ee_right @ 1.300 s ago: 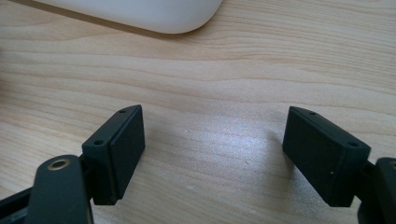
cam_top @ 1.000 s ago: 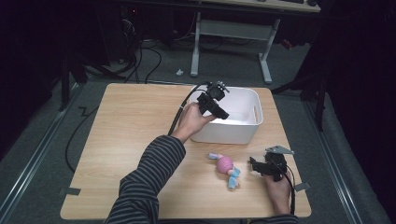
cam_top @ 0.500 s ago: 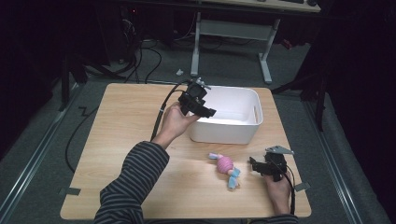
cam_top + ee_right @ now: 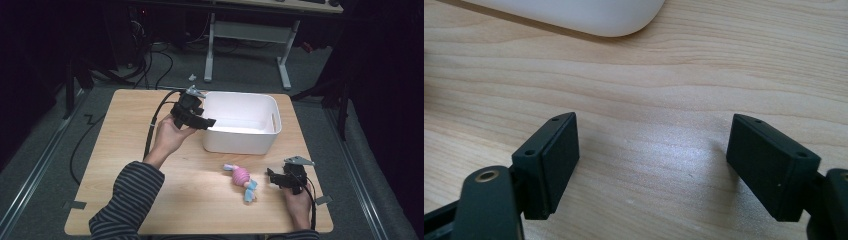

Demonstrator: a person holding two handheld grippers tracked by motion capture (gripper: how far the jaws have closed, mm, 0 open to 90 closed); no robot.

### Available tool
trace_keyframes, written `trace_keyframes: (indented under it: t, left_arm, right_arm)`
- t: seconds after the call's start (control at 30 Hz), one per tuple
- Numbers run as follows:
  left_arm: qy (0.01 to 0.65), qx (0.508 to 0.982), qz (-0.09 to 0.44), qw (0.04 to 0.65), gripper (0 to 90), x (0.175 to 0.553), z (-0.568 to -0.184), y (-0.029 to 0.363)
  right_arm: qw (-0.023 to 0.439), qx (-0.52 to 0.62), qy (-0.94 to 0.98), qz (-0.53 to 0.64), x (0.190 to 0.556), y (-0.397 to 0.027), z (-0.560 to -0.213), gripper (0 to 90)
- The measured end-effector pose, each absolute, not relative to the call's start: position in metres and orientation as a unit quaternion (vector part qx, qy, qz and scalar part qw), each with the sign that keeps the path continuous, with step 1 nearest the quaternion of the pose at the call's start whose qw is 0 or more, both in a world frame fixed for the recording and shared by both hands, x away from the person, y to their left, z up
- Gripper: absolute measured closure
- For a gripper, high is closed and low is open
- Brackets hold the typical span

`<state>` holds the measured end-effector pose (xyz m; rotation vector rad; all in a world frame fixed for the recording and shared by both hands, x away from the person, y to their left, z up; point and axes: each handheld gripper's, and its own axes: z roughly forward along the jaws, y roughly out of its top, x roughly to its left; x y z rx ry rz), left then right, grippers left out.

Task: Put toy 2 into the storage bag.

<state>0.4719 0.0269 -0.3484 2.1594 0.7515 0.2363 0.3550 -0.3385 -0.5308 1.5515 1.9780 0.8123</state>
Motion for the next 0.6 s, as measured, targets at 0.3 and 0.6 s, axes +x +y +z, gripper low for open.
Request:
trace_keyframes:
  t: [0.3,0.6]
  left_arm:
    - [0.304,0.851,0.102,0.416,37.5,0.457,-0.349,0.051]
    - [0.311,0.843,0.102,0.428,36.7,0.446,-0.357,0.072]
  right_arm:
    - [0.247,0.568,0.726,0.299,0.355,-0.338,-0.531,21.3]
    - [0.247,0.569,0.726,0.298,0.354,-0.338,-0.531,21.2]
